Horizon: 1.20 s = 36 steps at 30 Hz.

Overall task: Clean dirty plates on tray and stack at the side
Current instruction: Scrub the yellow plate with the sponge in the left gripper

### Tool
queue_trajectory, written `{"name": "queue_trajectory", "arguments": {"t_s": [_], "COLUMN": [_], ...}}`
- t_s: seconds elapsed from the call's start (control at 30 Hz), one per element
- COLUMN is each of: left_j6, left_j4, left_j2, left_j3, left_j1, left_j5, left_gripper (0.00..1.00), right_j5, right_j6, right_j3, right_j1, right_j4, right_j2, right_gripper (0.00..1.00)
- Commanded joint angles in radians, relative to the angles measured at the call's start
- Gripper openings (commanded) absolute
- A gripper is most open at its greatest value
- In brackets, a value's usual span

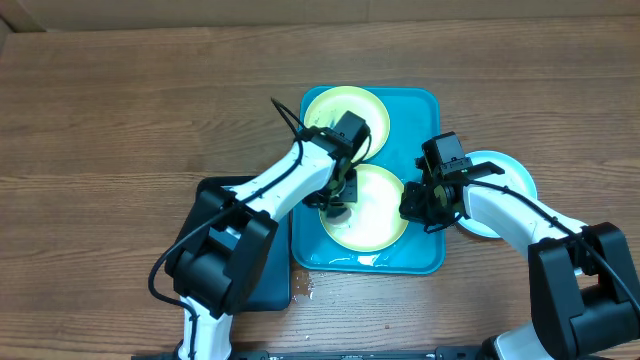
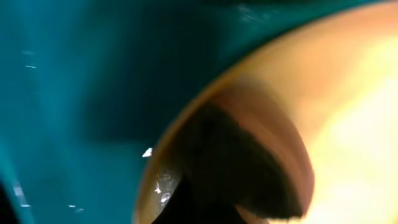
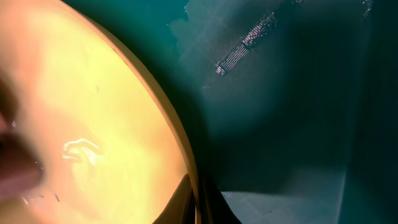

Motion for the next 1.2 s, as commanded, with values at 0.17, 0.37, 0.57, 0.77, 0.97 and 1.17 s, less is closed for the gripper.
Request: {"name": "queue_trajectory", "arguments": {"t_s": [0.17,0.37,0.57,0.77,0.97,1.17], "left_j6": [0.043,0.051,0.085,0.103,-0.013,-0.055], "left_j4": [0.084,0.198,0.144,0.038,-0.114,-0.223], "left_j2": [0.026,0.13,0.151,0.142,0.13,0.13], "left_j3": [0.003,0.003,0.003,0.004,0.065,0.166], "left_j1": [0.015,-0.012,-0.042,-0.044,-0.044,-0.042], "left_j5": [0.152,0.586,0.625,0.508,0.216,-0.135], "left_gripper": [0.04,0.04,0.04,0.04,0.04,0.04], "right_j5": [0.045,0.044,0.045,0.045,0.045,0.045], "right_j6": [0.007,0.007,0.007,0.007,0.007,0.007], "right_j3": [-0.002,-0.002,-0.002,-0.002,-0.002,-0.002], "right_j1": [-0.001,-0.001,-0.001,-0.001,-0.001,-0.001], "right_j4": [-0.009,-0.018,-0.022,-0.022,-0.023,-0.023], "right_j2": [0.028,0.028,0.028,0.028,0.028,0.028], "right_gripper": [0.04,0.04,0.04,0.04,0.04,0.04]}}
